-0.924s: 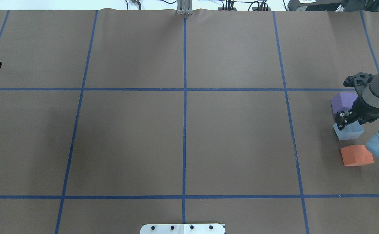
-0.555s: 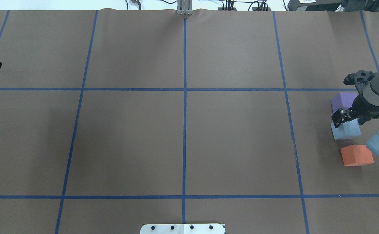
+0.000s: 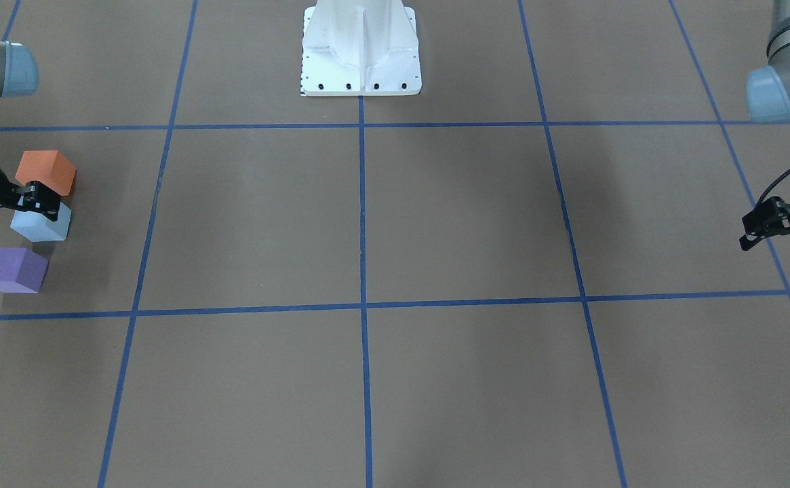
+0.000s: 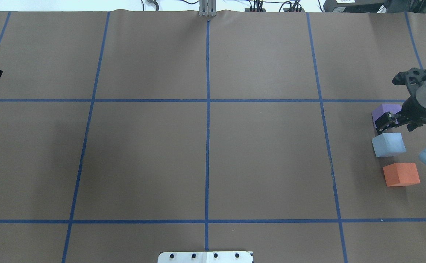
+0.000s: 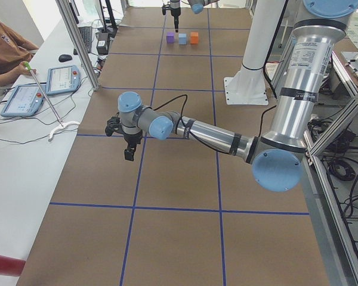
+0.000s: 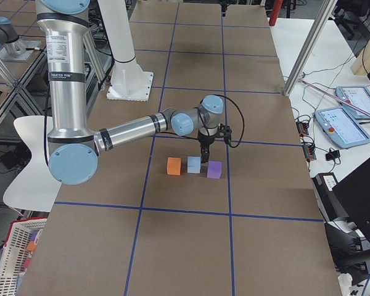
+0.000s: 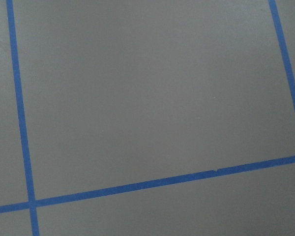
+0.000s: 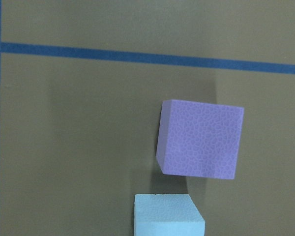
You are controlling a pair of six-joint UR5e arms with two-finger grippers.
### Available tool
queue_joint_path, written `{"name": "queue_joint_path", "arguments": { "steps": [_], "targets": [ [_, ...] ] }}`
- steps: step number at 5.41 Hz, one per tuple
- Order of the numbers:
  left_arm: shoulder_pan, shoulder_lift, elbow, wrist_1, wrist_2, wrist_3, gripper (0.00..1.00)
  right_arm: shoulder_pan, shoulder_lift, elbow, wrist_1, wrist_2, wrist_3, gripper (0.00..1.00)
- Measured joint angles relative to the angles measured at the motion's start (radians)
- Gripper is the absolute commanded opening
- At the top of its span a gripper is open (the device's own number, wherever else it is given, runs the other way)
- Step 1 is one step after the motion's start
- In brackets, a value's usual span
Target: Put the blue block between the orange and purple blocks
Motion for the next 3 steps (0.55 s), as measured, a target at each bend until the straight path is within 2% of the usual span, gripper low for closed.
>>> {"name": "queue_joint_path", "arguments": {
  "steps": [3],
  "targets": [
    [-0.082, 0.077, -0.059, -0.029, 0.015, -0.073, 1.0, 0.159, -0.006, 0.037, 0.009, -0.003, 0.011, 1.0]
  ]
}}
